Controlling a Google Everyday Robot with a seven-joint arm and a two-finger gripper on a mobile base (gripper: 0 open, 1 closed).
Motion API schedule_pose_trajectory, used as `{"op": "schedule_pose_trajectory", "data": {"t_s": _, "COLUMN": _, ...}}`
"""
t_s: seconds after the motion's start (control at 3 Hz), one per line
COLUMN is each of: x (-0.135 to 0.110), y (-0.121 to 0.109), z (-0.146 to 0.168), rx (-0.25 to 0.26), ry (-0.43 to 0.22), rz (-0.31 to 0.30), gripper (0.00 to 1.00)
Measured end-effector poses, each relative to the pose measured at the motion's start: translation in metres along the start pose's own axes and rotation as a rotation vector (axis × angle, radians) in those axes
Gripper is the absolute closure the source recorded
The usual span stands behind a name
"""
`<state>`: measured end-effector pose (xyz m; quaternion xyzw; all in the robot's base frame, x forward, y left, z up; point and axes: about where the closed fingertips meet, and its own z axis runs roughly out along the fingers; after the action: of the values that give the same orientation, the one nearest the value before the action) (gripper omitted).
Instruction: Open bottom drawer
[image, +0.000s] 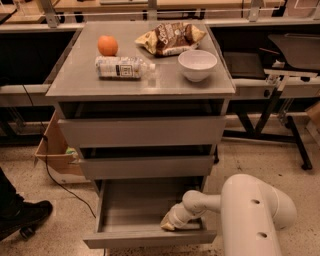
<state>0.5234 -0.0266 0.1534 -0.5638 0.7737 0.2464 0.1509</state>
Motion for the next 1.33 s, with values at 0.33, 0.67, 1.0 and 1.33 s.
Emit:
{"op": "schedule_pose_trajectory", "data": {"t_s": 0.33, "x": -0.001, "y": -0.001, "z": 0.000, "rx": 0.000, "ry": 0.000, "rz": 0.000, "gripper": 1.00}}
{"op": "schedule_pose_trajectory", "data": {"t_s": 0.67, "x": 0.008, "y": 0.011, "z": -0.009, "rx": -0.012, "ry": 0.018, "rz": 0.011, "gripper": 1.00}}
{"op": "schedule_pose_trajectory", "data": {"t_s": 1.0, "x": 0.004, "y": 0.008, "z": -0.027, "rx": 0.019, "ry": -0.024, "rz": 0.022, "gripper": 1.00}}
{"op": "schedule_pose_trajectory", "data": {"t_s": 1.33, "x": -0.003, "y": -0.004, "z": -0.058, "rx": 0.082, "ry": -0.078, "rz": 0.025, "gripper": 1.00}}
